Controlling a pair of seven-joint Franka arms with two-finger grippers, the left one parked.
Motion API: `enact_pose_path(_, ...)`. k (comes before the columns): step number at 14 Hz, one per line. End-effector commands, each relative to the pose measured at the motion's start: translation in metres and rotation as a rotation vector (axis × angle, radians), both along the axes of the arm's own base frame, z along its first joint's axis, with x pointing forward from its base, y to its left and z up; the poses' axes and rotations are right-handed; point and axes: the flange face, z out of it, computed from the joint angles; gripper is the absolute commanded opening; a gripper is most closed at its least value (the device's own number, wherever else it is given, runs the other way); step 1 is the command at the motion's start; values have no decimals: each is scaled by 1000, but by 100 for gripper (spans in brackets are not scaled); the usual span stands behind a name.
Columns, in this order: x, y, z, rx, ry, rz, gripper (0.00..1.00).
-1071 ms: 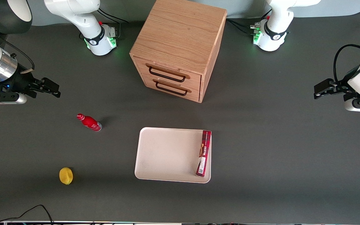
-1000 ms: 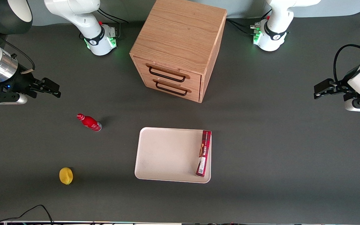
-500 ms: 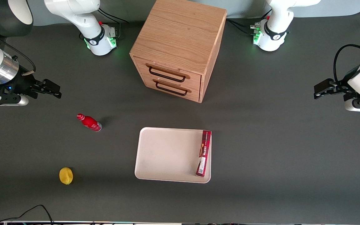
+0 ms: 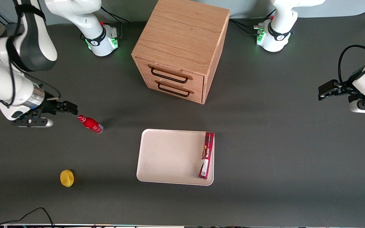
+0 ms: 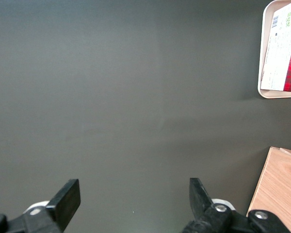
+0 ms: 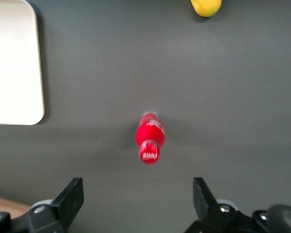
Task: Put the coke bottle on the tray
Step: 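Lower the right gripper around the bottle's cap end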
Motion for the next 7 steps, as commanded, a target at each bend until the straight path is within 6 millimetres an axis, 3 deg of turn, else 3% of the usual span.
enact_pose_path(1,-12,0,-41,5,-47,8,100)
enact_pose_path(5,-18,3,-83,1,-76,16,100)
enact_pose_path(7,-19,3,-92,0,-76,17,98)
